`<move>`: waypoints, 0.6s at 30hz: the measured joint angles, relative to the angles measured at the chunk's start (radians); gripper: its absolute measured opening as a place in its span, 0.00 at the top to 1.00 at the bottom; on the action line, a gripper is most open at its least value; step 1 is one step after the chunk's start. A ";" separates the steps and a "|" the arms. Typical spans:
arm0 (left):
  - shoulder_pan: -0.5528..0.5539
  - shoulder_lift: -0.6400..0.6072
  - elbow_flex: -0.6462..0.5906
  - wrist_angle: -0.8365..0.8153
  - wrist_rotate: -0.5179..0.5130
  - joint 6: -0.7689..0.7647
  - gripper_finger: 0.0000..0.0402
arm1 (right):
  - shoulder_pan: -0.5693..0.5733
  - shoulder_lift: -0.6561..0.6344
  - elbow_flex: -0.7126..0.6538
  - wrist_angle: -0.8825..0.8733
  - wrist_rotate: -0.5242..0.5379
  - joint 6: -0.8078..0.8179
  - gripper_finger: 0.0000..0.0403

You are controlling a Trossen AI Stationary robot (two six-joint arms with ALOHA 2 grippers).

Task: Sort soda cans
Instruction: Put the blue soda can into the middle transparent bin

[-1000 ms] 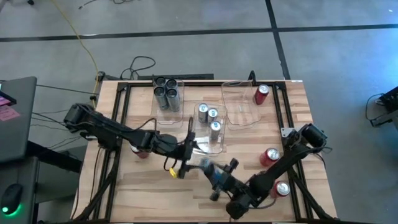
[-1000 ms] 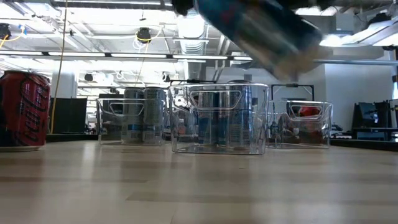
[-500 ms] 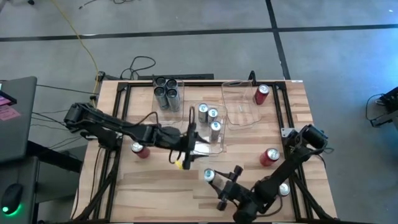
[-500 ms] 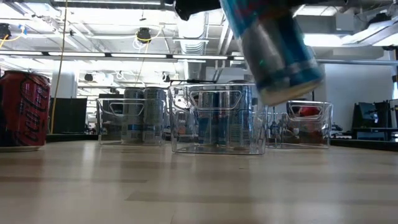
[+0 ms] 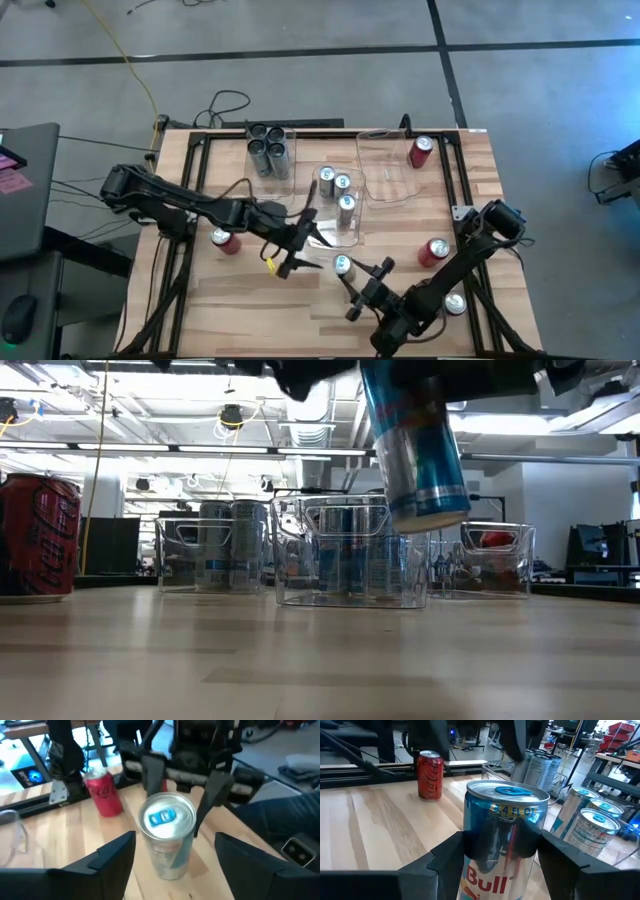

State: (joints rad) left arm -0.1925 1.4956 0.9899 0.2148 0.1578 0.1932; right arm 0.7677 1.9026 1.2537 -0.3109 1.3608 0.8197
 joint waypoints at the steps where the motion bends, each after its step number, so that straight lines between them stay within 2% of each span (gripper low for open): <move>1: 0.000 0.018 -0.004 0.025 0.000 0.005 0.31 | -0.004 0.000 0.000 0.005 0.001 -0.004 0.42; 12: -0.002 0.168 -0.007 0.256 -0.002 -0.049 0.04 | -0.010 0.000 0.000 0.013 0.001 -0.005 0.42; 18: 0.004 0.193 -0.007 0.299 0.004 -0.121 0.03 | -0.010 0.000 0.000 0.016 0.001 -0.031 0.42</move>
State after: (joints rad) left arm -0.1881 1.6888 0.9830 0.5139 0.1620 0.0725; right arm 0.7574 1.9022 1.2541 -0.2951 1.3613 0.7883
